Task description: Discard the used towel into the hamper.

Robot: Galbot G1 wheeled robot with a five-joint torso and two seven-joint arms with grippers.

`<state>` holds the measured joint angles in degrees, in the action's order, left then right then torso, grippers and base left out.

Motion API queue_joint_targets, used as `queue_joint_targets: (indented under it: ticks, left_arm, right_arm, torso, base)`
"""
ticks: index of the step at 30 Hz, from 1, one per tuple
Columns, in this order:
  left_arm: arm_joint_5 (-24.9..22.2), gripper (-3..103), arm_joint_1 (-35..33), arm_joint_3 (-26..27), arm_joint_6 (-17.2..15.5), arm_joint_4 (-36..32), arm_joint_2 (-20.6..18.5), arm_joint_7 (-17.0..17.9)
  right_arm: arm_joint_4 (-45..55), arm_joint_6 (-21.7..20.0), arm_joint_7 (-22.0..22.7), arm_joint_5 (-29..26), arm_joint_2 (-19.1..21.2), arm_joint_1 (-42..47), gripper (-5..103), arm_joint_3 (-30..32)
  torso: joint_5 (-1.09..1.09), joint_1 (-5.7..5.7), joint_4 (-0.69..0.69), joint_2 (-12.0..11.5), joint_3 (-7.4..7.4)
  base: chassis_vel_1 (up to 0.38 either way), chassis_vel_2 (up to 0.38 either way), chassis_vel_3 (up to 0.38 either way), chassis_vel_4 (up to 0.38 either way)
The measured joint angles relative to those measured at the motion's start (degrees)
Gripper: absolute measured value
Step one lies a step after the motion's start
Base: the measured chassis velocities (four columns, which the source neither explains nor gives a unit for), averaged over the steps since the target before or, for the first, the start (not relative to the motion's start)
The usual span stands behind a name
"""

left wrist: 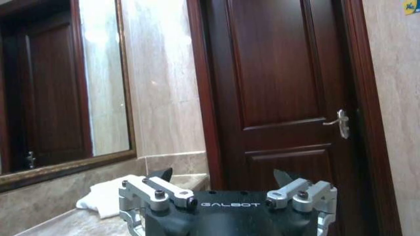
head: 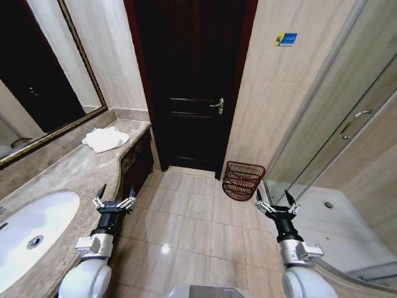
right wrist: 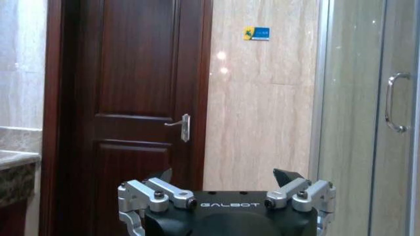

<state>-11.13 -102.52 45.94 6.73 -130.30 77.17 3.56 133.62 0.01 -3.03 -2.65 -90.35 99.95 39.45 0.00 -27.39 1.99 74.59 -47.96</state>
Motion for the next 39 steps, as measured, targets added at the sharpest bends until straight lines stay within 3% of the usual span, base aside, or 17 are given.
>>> queue_joint_targets:
  ticks: [35,36,39]
  left_arm:
    - [-0.04,100,-0.15,-0.07,-0.23,0.32,0.33,-0.65]
    - [-0.03,100,-0.13,-0.06,-0.23,0.31,0.35,-0.64]
    - [-0.01,100,-0.10,-0.06,-0.21,0.31,0.35,-0.64]
  right_arm:
    - [-0.33,0.71,0.33,0.17,-0.12,-0.37,100,-0.09]
    - [-0.33,0.70,0.33,0.17,-0.07,-0.44,100,-0.09]
    - [-0.33,0.69,0.33,0.17,-0.07,-0.40,100,-0.06]
  torso:
    - [-0.01,-0.02,0.00,0.00,0.00]
    - [0.04,-0.04,0.06,-0.01,-0.01]
    - [-0.03,-0.02,0.01,0.00,0.00]
  base:
    - [-0.122,0.202,0.200,-0.125]
    - [-0.045,0.301,0.282,-0.043]
    - [-0.053,0.283,0.288,-0.045]
